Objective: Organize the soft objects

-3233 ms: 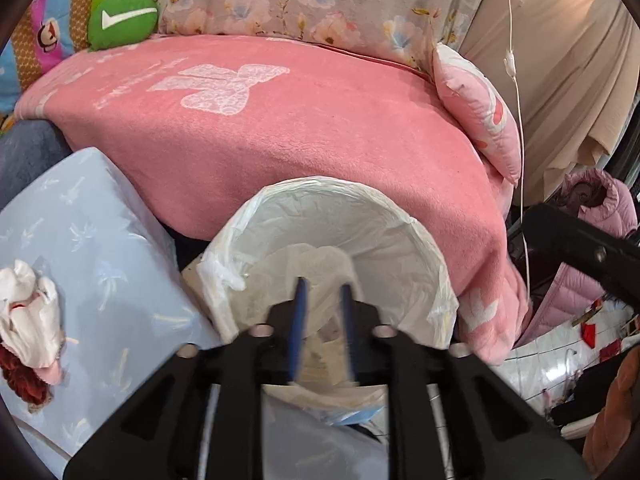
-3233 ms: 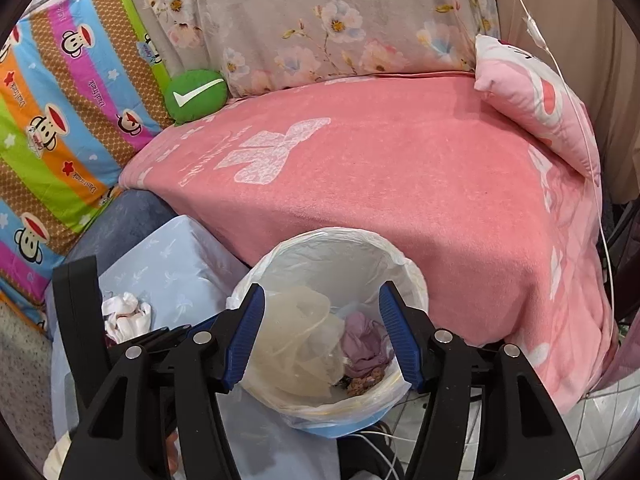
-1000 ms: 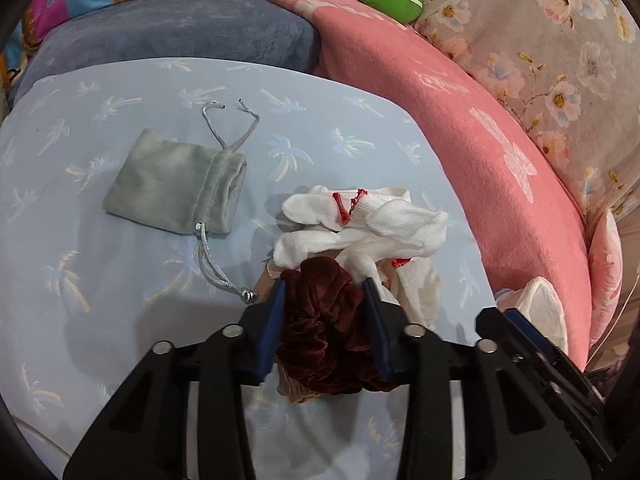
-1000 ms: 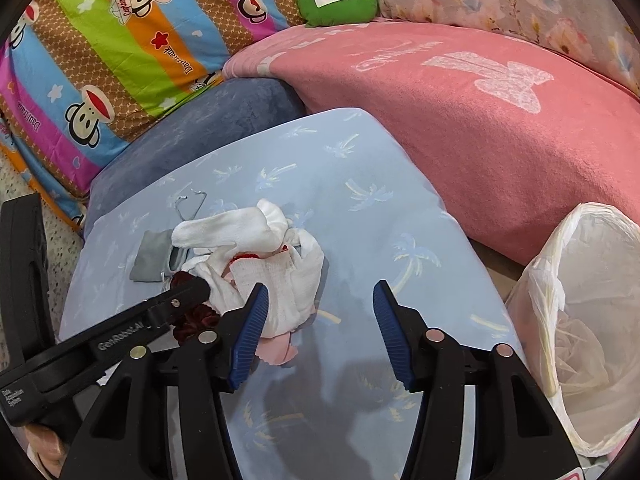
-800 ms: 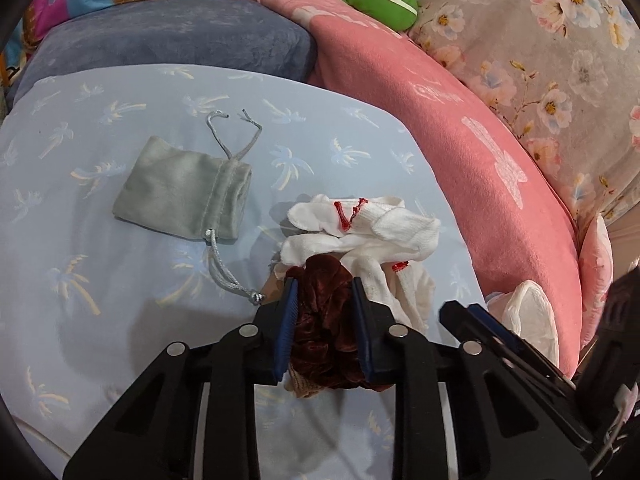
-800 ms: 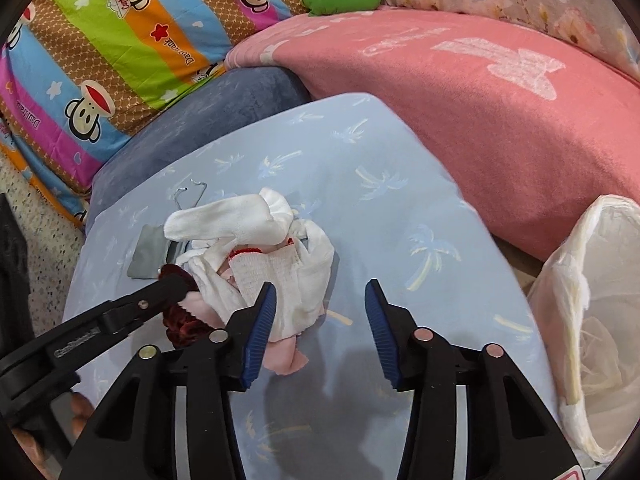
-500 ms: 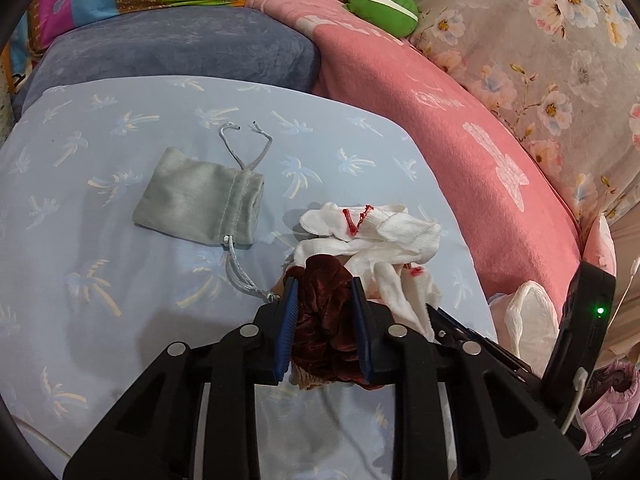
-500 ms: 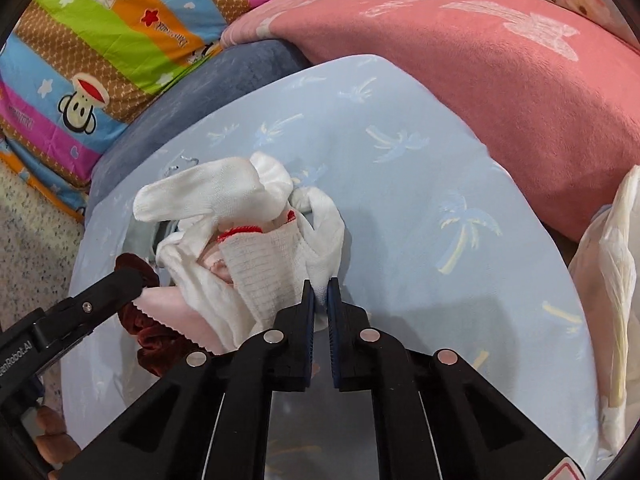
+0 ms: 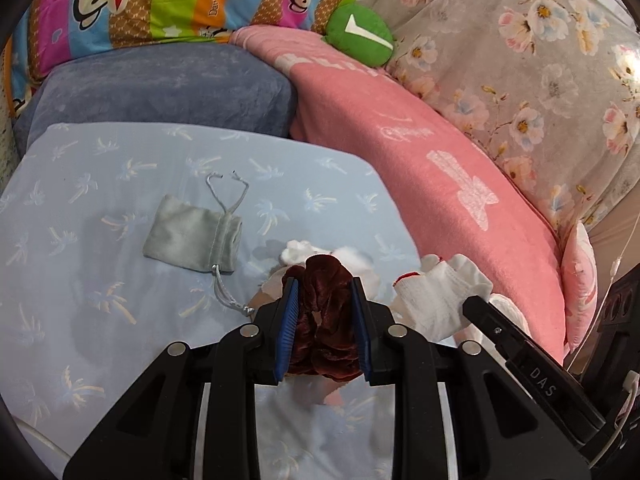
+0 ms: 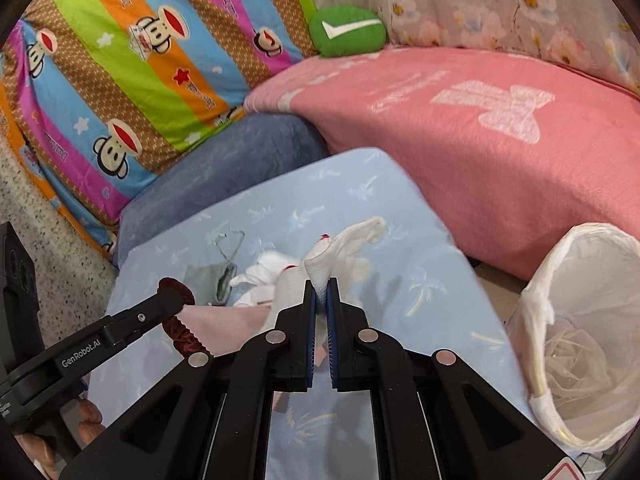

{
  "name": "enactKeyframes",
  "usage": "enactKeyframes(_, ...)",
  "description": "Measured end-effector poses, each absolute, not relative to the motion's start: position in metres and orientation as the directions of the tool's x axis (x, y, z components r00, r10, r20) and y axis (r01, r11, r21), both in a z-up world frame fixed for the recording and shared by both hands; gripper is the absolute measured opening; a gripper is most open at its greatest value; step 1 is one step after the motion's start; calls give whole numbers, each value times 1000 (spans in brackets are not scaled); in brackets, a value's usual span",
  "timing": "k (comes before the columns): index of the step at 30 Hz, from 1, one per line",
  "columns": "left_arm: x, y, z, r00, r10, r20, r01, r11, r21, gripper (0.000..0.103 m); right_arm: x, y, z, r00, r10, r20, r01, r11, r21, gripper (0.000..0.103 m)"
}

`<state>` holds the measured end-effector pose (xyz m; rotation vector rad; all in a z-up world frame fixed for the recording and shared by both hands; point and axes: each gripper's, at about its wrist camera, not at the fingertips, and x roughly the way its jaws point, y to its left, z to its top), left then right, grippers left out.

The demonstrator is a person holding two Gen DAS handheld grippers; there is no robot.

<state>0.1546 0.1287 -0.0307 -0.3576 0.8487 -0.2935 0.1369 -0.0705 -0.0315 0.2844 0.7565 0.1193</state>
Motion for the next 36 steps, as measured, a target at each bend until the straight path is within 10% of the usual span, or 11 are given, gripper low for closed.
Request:
enactKeyframes(29,117,77,-14,568,-494,-659,289,869,-402,30,54,-121,2,786,145,-601,46,955,291,5)
enactKeyframes(33,115,83,-26,569,-460,-682,251,886,-389,63,50,-123,-2,781,146,-607,47,956,291,5)
enactKeyframes(36,117,87,-43,556,-427,-713,219,903,-370,64,48,-124,-5,777,145,-612,52,955,292,5)
